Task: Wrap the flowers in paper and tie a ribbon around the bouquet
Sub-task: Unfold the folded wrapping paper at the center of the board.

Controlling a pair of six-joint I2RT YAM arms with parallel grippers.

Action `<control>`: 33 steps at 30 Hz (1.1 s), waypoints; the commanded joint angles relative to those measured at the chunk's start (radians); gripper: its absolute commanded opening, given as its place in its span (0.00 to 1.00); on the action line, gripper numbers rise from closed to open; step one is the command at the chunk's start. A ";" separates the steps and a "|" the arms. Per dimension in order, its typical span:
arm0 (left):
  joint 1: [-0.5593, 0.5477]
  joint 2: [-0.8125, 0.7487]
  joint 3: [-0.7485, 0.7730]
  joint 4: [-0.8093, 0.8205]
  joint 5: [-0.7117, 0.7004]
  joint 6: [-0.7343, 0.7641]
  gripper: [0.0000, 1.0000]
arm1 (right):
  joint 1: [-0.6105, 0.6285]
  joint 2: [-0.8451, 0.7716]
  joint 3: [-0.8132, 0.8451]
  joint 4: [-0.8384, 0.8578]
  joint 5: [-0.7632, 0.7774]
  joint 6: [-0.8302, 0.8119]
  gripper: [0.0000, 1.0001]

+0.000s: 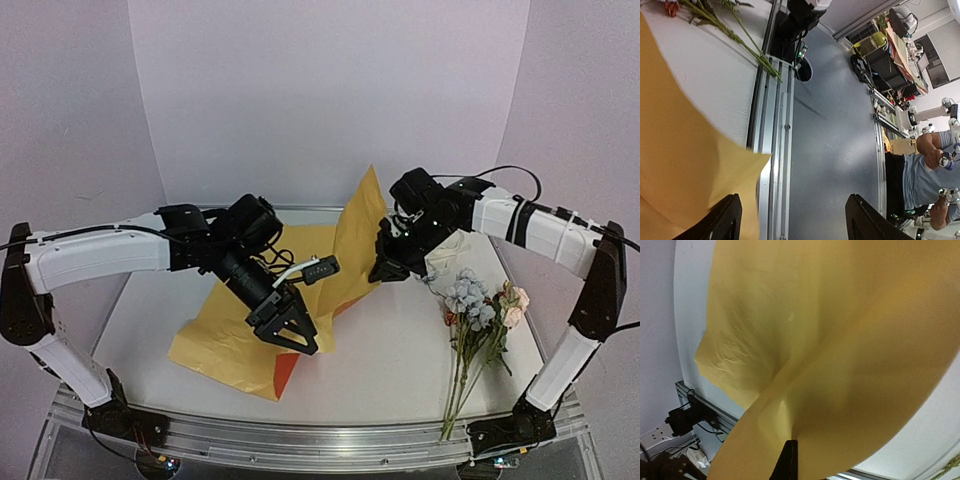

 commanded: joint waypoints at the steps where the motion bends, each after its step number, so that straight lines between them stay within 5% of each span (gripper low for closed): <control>1: 0.039 -0.138 -0.115 0.254 0.019 -0.142 0.74 | 0.007 -0.109 -0.118 -0.022 0.104 -0.021 0.00; 5: 0.165 -0.211 -0.275 0.472 0.065 -0.299 0.75 | 0.006 -0.125 -0.195 -0.011 0.120 -0.031 0.00; 9: 0.229 -0.216 -0.361 0.530 -0.096 -0.385 0.75 | 0.007 -0.093 -0.249 0.051 0.105 0.010 0.00; 19: 0.397 -0.014 -0.477 0.588 -0.355 -0.659 0.41 | 0.041 0.026 -0.324 0.178 0.271 0.196 0.00; 26: 0.480 0.115 -0.452 0.576 -0.404 -0.678 0.34 | 0.116 0.017 -0.412 0.212 0.506 0.295 0.00; 33: 0.546 0.260 -0.377 0.555 -0.433 -0.645 0.28 | 0.187 0.074 -0.449 0.299 0.535 0.437 0.02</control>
